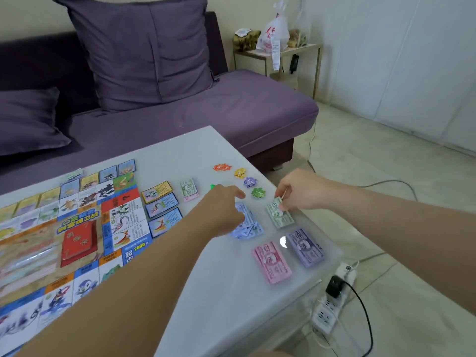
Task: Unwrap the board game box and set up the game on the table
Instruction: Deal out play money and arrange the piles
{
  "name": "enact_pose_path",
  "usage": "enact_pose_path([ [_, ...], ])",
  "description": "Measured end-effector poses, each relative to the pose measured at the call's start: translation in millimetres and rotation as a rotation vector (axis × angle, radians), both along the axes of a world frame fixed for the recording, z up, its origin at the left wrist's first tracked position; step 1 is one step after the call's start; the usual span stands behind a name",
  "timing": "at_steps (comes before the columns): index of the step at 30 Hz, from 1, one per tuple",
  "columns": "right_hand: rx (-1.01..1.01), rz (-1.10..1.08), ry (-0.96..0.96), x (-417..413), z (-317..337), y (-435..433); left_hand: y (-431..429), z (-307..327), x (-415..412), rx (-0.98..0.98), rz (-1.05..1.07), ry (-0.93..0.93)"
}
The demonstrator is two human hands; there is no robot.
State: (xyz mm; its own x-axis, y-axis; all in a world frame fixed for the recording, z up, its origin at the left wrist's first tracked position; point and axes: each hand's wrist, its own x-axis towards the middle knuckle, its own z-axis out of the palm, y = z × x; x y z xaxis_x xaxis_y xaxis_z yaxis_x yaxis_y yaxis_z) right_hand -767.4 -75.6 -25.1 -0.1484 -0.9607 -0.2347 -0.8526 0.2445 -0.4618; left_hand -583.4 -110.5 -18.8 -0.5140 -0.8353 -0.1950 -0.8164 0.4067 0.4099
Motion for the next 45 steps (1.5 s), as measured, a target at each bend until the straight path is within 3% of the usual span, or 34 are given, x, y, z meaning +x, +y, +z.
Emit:
enact_pose_path([
  [6, -0.148, 0.039, 0.175, 5.1, -6.1, -0.7, -6.5, 5.9, -6.0, 0.028, -0.105, -0.248],
  [9, -0.292, 0.012, -0.001, 17.5, 10.8, -0.8, -8.3, 7.2, -7.6, 0.050, -0.113, -0.279],
  [12, -0.051, 0.051, -0.137, 41.3, 26.5, -3.0, -9.3, 10.0, -10.1, 0.051, -0.138, -0.356],
  [15, 0.198, 0.138, 0.005, 64.4, 34.4, -7.9, -8.8, 10.3, -12.3, 0.041, -0.170, -0.420],
  [18, 0.287, 0.121, 0.073, 74.2, 38.9, -12.0, -9.2, 8.8, -11.1, 0.047, -0.186, -0.454],
  [23, 0.269, 0.067, -0.028, 74.3, 39.9, -15.2, -9.9, 4.4, -3.9, 0.061, -0.167, -0.399],
  [31, 0.319, -0.145, -0.357, 80.2, 29.8, -22.1, -8.9, 4.1, 5.3, 0.115, -0.118, -0.332],
  [36, 0.320, -0.162, -0.434, 83.0, 25.5, -25.9, -8.7, 1.6, 13.7, 0.116, -0.113, -0.336],
  [45, 0.324, -0.058, -0.451, 80.5, 20.1, -24.1, 1.2, -3.9, 23.4, 0.106, -0.110, -0.088],
])
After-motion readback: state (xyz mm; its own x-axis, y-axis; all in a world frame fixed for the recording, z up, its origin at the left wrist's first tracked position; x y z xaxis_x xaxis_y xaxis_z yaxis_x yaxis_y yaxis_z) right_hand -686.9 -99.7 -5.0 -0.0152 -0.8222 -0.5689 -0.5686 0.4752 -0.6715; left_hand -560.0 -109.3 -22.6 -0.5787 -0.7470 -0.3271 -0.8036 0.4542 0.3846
